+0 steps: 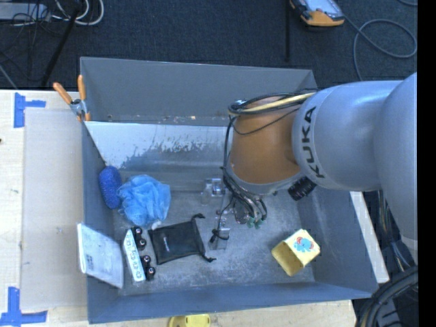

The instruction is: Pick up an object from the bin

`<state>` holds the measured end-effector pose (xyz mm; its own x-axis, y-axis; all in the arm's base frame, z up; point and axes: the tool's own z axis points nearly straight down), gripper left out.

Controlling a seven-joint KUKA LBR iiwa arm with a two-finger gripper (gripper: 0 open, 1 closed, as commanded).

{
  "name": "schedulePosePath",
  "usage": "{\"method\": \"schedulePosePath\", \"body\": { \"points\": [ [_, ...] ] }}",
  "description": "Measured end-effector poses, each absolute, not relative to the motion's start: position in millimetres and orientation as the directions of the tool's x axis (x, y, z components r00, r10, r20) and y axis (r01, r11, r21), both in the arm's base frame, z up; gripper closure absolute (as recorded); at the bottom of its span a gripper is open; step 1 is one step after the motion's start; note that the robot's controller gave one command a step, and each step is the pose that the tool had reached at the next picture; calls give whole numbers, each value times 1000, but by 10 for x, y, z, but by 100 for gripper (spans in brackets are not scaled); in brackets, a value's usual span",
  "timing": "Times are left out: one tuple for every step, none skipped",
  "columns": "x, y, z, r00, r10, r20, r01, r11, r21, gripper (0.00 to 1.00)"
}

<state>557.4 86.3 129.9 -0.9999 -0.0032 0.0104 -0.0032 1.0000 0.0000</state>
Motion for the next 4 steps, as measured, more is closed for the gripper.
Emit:
{"method": "schedulePosePath", "body": {
  "points": [
    [5594, 858, 1341, -1000, -1, 3, -1, 1000, 1, 0],
    [5669, 1324, 950, -987, -160, -4, -160, 987, -2, 0],
    [5627, 1510, 956, -987, -159, 6, -159, 987, 1, 0],
    [5543, 1305, 1071, -994, -113, 3, -113, 994, 1, 0]
  ]
}}
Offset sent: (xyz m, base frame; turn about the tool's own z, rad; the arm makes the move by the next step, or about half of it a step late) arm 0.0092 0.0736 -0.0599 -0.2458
